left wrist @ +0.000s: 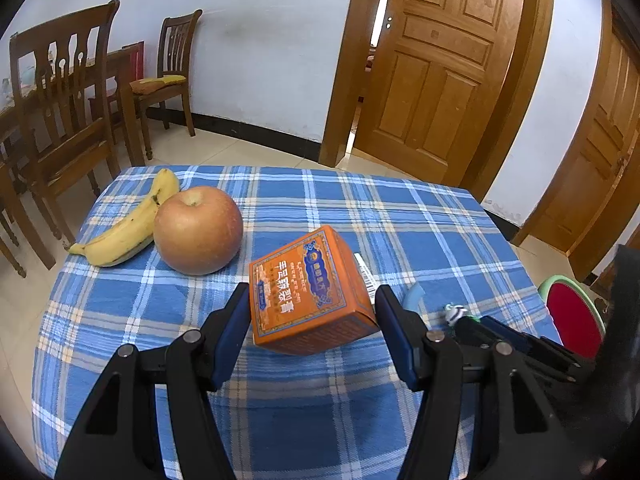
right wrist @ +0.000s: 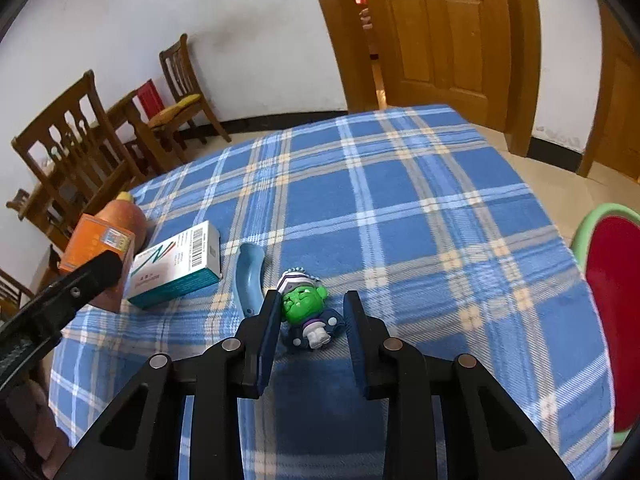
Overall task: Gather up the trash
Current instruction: 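Hold the orange box in the left tool while the right tool grasps the green toy figure, then carry the orange box and green toy over the red bin with both tools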
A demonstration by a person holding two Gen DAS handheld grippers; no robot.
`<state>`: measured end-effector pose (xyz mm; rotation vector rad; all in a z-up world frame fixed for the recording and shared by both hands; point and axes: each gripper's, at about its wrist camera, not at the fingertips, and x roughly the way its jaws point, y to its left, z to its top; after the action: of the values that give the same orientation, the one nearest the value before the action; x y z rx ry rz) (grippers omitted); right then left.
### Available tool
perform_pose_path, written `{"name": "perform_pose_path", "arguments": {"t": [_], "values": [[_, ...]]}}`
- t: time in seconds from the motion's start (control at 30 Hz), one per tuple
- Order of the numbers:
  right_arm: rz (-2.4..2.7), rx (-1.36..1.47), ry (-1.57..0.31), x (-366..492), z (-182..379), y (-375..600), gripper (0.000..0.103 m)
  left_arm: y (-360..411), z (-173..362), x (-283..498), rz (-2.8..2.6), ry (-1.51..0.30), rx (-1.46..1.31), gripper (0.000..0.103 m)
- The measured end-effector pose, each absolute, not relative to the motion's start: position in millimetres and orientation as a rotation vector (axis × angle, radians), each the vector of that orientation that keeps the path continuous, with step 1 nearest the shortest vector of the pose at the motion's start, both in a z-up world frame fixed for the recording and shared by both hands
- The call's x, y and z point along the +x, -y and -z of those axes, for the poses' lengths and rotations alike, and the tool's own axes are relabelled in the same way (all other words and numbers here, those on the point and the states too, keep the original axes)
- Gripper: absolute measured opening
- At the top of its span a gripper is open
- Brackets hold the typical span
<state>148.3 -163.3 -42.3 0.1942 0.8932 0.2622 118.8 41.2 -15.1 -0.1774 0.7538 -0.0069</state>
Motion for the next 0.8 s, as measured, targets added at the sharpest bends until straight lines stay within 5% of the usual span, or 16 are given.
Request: {"name": "perform_pose_path", "arguments": {"t": [0.8], "values": [[-0.207,0.384,-0.765,45,-8,245,0.032,19,-17,84,0.172,-0.728,-0.117,0.063]]}}
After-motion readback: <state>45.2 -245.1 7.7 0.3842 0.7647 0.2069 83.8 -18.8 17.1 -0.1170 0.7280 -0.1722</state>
